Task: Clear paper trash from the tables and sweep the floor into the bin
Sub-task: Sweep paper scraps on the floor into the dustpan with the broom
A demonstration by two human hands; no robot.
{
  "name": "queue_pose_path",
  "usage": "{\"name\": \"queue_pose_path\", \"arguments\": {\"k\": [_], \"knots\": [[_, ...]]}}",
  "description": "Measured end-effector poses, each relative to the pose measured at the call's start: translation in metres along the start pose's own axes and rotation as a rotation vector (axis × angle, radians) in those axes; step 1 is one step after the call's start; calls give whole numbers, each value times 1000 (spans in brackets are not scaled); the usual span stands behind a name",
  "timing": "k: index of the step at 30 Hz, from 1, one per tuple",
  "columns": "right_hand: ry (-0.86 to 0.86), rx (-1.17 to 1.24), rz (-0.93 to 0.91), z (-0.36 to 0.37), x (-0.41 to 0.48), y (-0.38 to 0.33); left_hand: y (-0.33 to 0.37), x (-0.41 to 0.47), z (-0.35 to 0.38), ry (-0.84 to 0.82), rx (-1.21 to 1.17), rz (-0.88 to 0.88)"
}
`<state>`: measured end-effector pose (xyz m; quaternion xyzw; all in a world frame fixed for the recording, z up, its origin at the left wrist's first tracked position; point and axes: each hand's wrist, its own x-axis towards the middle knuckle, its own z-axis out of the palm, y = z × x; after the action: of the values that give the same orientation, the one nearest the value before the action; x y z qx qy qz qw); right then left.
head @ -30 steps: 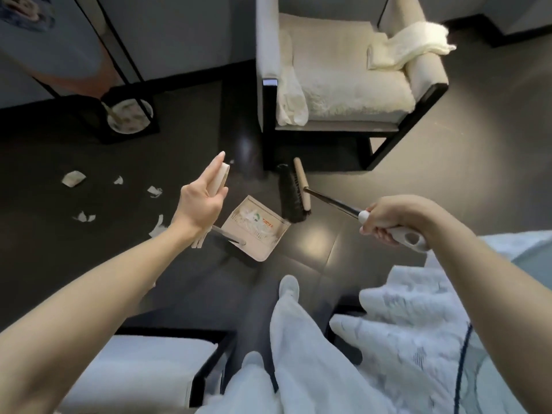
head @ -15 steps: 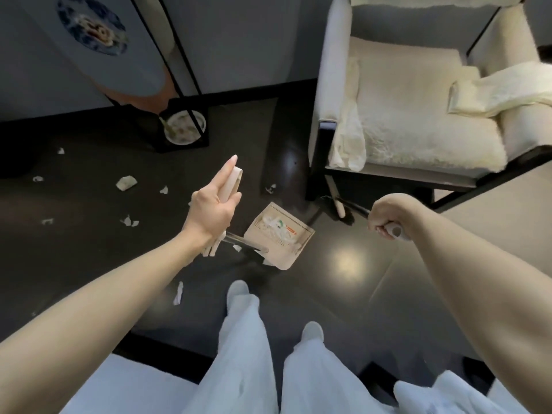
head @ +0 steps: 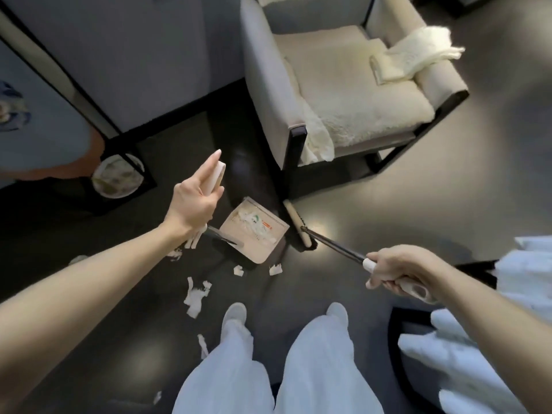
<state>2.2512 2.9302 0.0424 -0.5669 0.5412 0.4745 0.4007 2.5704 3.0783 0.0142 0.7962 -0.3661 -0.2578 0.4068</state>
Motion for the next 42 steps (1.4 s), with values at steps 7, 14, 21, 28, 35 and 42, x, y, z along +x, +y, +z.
{"name": "queue_pose_path", "arguments": {"k": [7,14,21,28,35,42], "knots": [[-98,381,23,45,-30,18,-24,4,-29,-107,76,92],[40,452,-71,63,-51,14,-38,-12,-59,-57,124,59],[194,-40,-91,83,-51,-40,-58,-30,-89,-27,120,29],[129,97,-80,155,-29,-88,-91,-28,-131,-120,99,52],[138,350,27,272,-34,-164,-133,-11,-202,-353,26,191],[119,450,21,376,-89,-250,-166,-19,-274,-491,-6,272]]}}
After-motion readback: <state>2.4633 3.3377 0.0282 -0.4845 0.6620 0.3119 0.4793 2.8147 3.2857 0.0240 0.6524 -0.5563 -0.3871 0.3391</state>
